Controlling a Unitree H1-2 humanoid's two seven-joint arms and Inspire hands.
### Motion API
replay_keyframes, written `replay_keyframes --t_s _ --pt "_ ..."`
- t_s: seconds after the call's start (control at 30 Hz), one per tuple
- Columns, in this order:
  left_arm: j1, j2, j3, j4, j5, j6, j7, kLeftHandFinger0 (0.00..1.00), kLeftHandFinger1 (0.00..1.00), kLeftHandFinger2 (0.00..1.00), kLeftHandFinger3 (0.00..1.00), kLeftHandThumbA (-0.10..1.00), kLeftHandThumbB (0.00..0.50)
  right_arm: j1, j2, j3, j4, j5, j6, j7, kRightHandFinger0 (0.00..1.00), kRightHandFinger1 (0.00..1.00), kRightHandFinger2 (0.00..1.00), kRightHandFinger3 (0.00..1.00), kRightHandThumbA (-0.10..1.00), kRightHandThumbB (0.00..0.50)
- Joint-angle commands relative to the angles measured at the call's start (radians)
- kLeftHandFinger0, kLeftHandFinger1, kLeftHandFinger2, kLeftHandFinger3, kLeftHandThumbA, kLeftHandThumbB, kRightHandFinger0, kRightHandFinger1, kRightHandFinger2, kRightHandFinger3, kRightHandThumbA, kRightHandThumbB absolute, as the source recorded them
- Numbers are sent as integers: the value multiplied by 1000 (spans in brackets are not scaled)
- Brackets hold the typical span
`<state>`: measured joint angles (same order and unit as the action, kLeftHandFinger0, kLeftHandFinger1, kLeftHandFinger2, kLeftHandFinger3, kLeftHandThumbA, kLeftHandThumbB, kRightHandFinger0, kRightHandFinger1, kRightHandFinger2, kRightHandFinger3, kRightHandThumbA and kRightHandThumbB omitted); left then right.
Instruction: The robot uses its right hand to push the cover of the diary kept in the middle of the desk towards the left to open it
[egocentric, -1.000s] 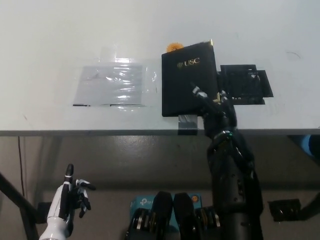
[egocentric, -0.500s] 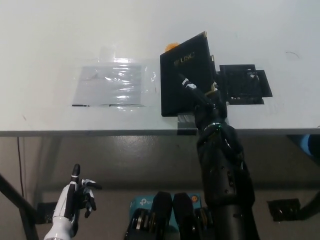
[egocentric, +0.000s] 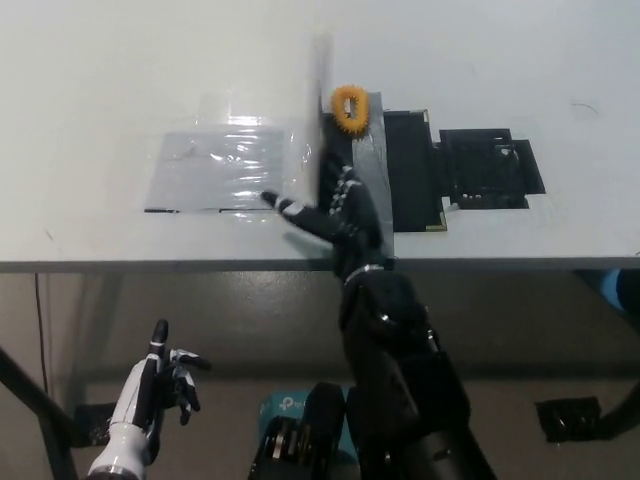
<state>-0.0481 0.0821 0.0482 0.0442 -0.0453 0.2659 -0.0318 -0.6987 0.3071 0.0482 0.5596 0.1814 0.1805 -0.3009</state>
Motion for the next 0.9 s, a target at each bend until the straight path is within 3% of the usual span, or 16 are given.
replay_keyframes --t_s 0.0,0.23,0.27,0.37,0.43,0.47,0.5,0.53,0.57,0.63,0.67,0.7,0.73,0.77,0.8,0.87 --pt "-11 4 -13 -14 11 -21 -7 86 175 134 338 1000 500 -69 15 101 10 -132 -49 38 1000 1000 1000 1000 1000 275" --pt "-14 9 -32 -12 13 -24 -17 100 157 92 311 1000 500 -71 -81 302 27 -296 -75 99 1000 1000 1000 1000 1000 297" --pt "-12 9 -32 -21 12 -12 -15 102 154 92 297 1000 500 -82 -127 383 37 -374 -74 118 85 110 292 1000 1000 363" --pt "-11 12 -36 -34 14 5 -15 104 148 89 289 1000 484 -100 -191 476 51 -451 -85 135 0 2 137 1000 1000 374" --pt "-12 14 -39 -37 13 9 -17 96 139 76 273 1000 500 -117 -224 517 64 -494 -82 129 0 1 97 1000 1000 455" --pt "-13 15 -39 -33 12 9 -17 116 150 87 289 1000 500 -132 -237 534 84 -508 -89 121 0 22 152 1000 1000 498" --pt "-15 20 -42 -32 16 10 -19 140 163 91 295 1000 500 -156 -261 558 101 -540 -78 118 435 690 867 1000 1000 484" --pt "-15 20 -43 -32 16 11 -19 142 163 91 295 1000 500 -159 -265 564 103 -542 -76 116 417 691 842 1000 1000 489" --pt "-19 21 -46 -26 17 6 -20 141 160 88 291 1000 497 -167 -281 574 93 -549 -57 125 737 962 1000 1000 1000 441" --pt "-22 21 -46 -23 12 11 -20 164 169 97 282 1000 500 -203 -293 574 111 -551 -18 130 227 312 490 1000 1000 425" --pt "-26 22 -46 -20 10 8 -22 141 154 85 275 1000 500 -213 -299 573 113 -555 -6 132 259 399 610 1000 1000 412" --pt "-26 22 -46 -19 8 6 -22 123 148 82 272 1000 500 -217 -300 573 116 -559 -3 133 215 348 559 1000 1000 411" --pt "-25 22 -47 -22 12 11 -19 103 138 84 279 1000 497 -234 -305 576 131 -571 10 136 429 610 773 1000 1000 452" --pt "-26 22 -45 -22 10 16 -19 93 135 85 287 1000 499 -248 -312 587 140 -591 24 145 715 896 1000 1000 1000 428" --pt "-28 21 -44 -22 8 17 -18 95 133 80 283 1000 500 -255 -317 595 143 -605 25 149 966 1000 1000 1000 1000 433" --pt "-32 18 -40 -24 5 22 -15 95 125 68 271 1000 499 -269 -329 625 162 -645 12 151 1000 1000 1000 1000 1000 429"
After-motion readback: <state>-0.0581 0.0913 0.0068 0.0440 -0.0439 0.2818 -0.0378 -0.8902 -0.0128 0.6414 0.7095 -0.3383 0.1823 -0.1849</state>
